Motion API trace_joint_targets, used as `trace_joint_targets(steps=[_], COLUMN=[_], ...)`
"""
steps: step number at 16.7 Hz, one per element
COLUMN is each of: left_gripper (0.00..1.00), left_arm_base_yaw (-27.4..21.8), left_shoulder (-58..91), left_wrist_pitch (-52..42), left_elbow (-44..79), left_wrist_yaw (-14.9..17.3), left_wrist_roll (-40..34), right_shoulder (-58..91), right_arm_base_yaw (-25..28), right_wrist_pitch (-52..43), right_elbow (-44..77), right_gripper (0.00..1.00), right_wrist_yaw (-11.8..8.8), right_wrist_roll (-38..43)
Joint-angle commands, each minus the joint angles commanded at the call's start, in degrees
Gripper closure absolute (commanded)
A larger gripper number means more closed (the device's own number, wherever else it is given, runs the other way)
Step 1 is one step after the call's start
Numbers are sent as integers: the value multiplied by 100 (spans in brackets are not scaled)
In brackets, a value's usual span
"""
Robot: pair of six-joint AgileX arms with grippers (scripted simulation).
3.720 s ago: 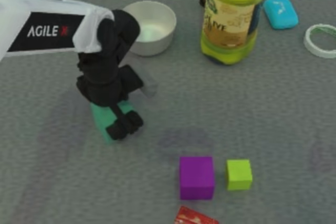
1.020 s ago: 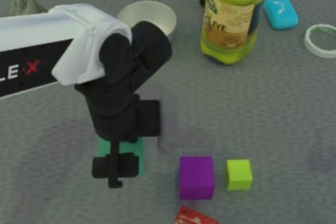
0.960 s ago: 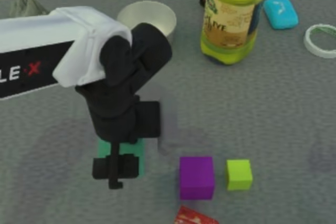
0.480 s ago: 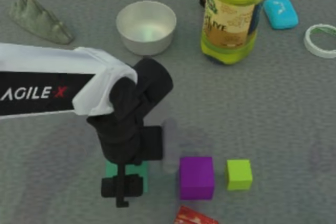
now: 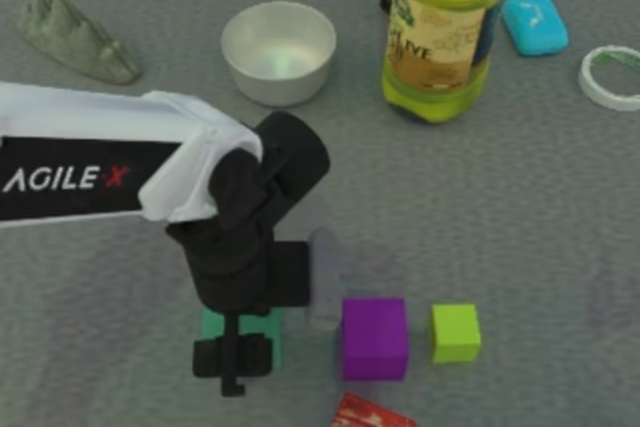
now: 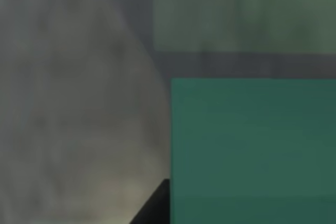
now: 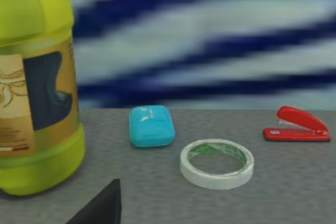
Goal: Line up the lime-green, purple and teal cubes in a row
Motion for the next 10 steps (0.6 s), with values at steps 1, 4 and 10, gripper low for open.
trace_joint_targets(steps=[1, 4, 10], left_gripper=[62, 40, 0], left_arm_base_yaw=[0, 0, 0], left_shoulder=[0, 0, 0], left_wrist_pitch=[0, 0, 0], left_elbow=[0, 0, 0], left_wrist_yaw=[0, 0, 0], left_wrist_roll=[0, 0, 0], right_shoulder=[0, 0, 0], right_arm_base_yaw=[0, 0, 0], right_wrist_pitch=[0, 0, 0], right_elbow=[0, 0, 0], right_gripper=[0, 0, 0], right_wrist_yaw=[0, 0, 0], right_wrist_roll=[0, 0, 0])
